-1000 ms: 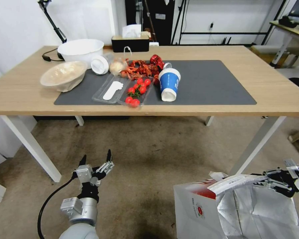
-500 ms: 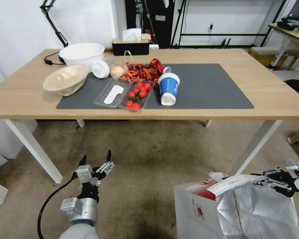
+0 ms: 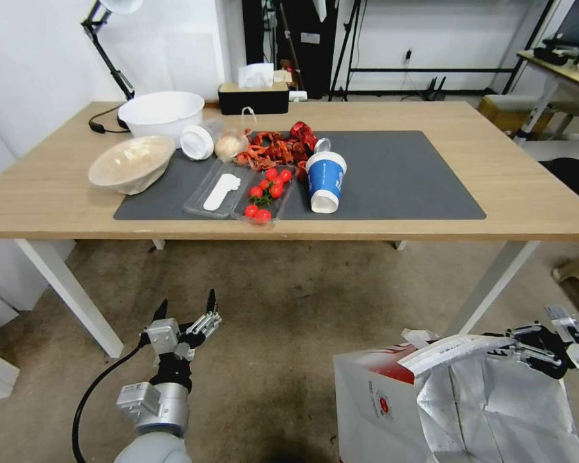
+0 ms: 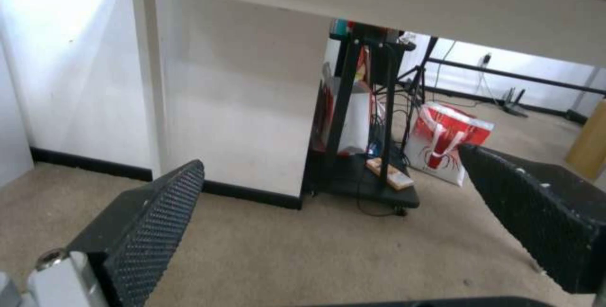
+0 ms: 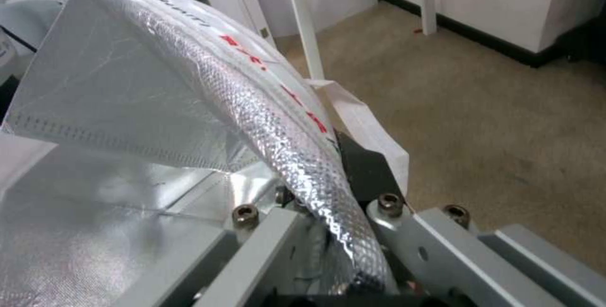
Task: Pick up the food delivery bag from the floor and place it on the table.
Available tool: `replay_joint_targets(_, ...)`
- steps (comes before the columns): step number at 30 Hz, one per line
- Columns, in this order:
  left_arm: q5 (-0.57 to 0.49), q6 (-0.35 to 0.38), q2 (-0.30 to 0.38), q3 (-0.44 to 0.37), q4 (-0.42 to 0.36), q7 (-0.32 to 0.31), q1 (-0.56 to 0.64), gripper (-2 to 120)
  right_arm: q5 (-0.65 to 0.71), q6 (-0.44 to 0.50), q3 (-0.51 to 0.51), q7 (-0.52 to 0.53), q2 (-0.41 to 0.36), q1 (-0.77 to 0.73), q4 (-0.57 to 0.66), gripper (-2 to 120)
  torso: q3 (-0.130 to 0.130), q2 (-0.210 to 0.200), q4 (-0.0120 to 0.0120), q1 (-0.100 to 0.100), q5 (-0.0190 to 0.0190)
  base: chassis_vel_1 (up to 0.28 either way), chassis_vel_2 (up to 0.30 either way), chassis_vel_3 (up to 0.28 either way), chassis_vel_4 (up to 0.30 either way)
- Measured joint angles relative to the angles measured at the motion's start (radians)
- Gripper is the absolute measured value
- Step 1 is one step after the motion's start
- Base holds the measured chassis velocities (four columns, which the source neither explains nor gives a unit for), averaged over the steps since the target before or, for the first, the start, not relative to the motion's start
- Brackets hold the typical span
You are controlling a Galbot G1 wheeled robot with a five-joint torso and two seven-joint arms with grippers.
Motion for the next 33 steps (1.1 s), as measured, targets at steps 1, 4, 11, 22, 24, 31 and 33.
replay_joint_targets(1, 0.0, 0.0, 0.0, 0.0, 0.0, 0.0, 0.0, 100, 0.002, 0.0, 0.0, 0.0, -0.001, 0.0, 0.0, 0, 0.003, 0.005, 0.0, 0.002, 0.0, 0.0, 0.0, 0.0, 0.0)
replay_joint_targets(4, 0.0, 0.0, 0.0, 0.0, -0.002, 0.0, 0.0, 100, 0.006, 0.0, 0.001, 0.001, -0.003, -0.001, 0.0, 0, 0.009, 0.016, -0.0001, 0.006, 0.0, 0.0, 0.0, 0.0, 0.0)
replay_joint_targets(11, -0.004, 0.0, 0.002, -0.003, -0.007, -0.001, 0.005, 100, 0.008, 0.0, 0.001, 0.003, -0.004, -0.001, 0.001, 0, 0.031, 0.051, 0.0, 0.02, 0.0, 0.0, 0.0, 0.0, 0.0)
replay_joint_targets(22, 0.0, -0.003, -0.001, -0.002, -0.011, -0.001, 0.01, 100, 0.008, 0.0, 0.004, 0.003, -0.001, -0.007, 0.005, 0, 0.057, 0.095, -0.0001, 0.038, 0.0, 0.0, 0.0, 0.0, 0.0)
replay_joint_targets(24, 0.0, -0.003, -0.001, -0.002, -0.012, -0.001, 0.01, 100, 0.008, 0.0, 0.004, 0.003, -0.001, -0.007, 0.005, 0, 0.058, 0.097, 0.0, 0.039, 0.0001, 0.0, 0.0, 0.0, 0.0)
replay_joint_targets(31, 0.001, -0.003, 0.0, -0.003, -0.015, -0.001, 0.013, 100, 0.008, 0.002, 0.004, 0.003, 0.001, -0.007, 0.006, 0, 0.073, 0.121, -0.0001, 0.048, 0.0, 0.0, 0.0, 0.0, 0.0)
replay_joint_targets(33, 0.002, -0.003, 0.001, -0.004, -0.017, -0.001, 0.014, 100, 0.008, 0.002, 0.004, 0.003, 0.001, -0.007, 0.007, 0, 0.08, 0.133, -0.0001, 0.053, 0.0001, 0.0, 0.0, 0.0, 0.0)
